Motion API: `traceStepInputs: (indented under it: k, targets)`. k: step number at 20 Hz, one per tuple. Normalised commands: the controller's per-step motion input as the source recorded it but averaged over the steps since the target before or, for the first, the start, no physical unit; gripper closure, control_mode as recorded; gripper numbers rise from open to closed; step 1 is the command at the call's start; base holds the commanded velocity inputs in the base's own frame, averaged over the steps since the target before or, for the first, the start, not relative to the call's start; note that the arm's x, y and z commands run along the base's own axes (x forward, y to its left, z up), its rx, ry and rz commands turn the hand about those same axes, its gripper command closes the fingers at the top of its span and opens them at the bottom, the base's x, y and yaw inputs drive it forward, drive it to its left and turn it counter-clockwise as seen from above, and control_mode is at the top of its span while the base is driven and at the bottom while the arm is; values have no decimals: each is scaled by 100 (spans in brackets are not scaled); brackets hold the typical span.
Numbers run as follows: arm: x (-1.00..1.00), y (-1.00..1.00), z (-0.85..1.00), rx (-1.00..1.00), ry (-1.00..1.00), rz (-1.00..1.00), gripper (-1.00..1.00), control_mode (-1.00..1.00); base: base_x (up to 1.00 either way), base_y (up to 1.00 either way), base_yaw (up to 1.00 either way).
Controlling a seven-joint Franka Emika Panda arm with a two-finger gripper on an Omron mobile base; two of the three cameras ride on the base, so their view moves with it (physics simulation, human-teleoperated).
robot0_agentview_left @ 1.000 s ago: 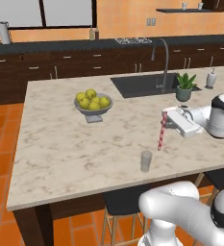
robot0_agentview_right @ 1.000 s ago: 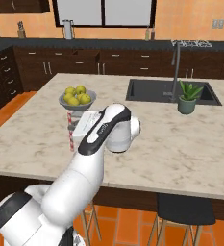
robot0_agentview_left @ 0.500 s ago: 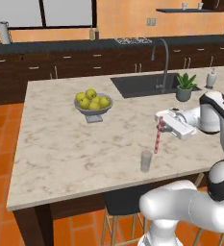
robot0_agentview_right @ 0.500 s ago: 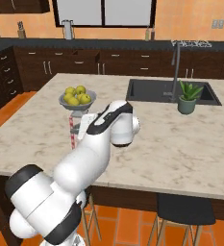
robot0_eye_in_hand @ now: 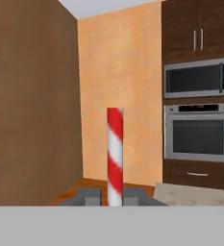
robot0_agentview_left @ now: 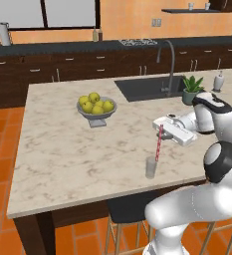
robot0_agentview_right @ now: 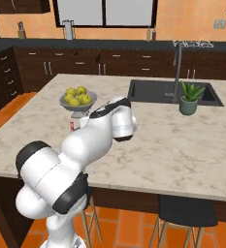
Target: Take a straw from the drawer in front and place it inside the glass cup on the dining counter.
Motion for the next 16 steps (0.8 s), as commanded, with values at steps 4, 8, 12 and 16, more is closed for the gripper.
traceStepInputs:
  k: [4,8,12,16]
  targets:
    - [34,4,-19,0,-3,13,100,-100,0,0,0]
    - [42,0,-11,0,-7,13,100,-100,0,0,0]
    - [11,0,-13,0,-6,13,100,-100,0,0,0]
    - [-2,-6,-11,0,-7,13,100,-100,0,0,0]
